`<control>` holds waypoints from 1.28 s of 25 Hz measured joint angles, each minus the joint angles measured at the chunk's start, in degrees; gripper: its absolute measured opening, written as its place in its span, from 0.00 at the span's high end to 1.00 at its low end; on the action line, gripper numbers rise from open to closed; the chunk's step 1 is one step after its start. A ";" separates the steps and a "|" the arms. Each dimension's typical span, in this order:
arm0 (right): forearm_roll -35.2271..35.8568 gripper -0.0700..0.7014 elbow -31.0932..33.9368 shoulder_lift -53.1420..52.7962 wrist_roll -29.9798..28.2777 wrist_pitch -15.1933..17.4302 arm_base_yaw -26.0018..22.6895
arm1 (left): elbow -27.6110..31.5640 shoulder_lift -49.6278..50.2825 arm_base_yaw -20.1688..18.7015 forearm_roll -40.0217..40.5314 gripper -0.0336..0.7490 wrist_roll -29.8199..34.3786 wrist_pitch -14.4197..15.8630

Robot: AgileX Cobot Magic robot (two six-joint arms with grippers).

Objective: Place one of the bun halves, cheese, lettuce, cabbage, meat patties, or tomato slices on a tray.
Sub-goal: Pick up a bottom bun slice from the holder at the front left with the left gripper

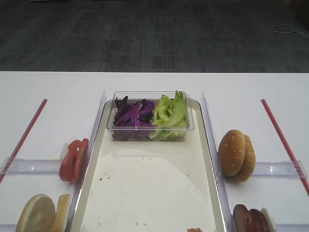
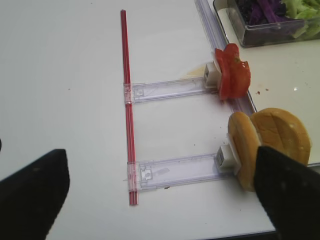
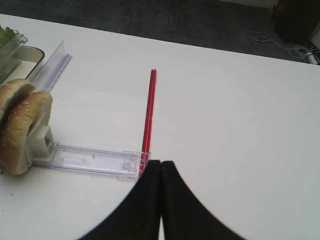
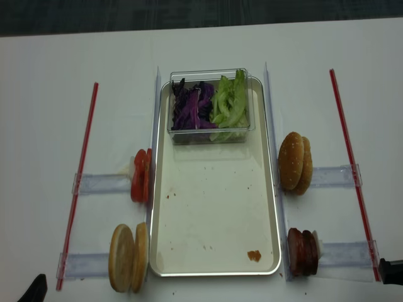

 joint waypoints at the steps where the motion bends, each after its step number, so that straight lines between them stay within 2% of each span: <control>1: 0.00 0.74 0.00 0.00 0.00 0.00 0.00 | 0.00 0.00 0.00 0.00 0.07 0.00 0.00; 32: 0.00 0.74 0.00 0.00 -0.55 0.00 0.00 | 0.00 0.00 0.00 0.00 0.07 -0.11 0.00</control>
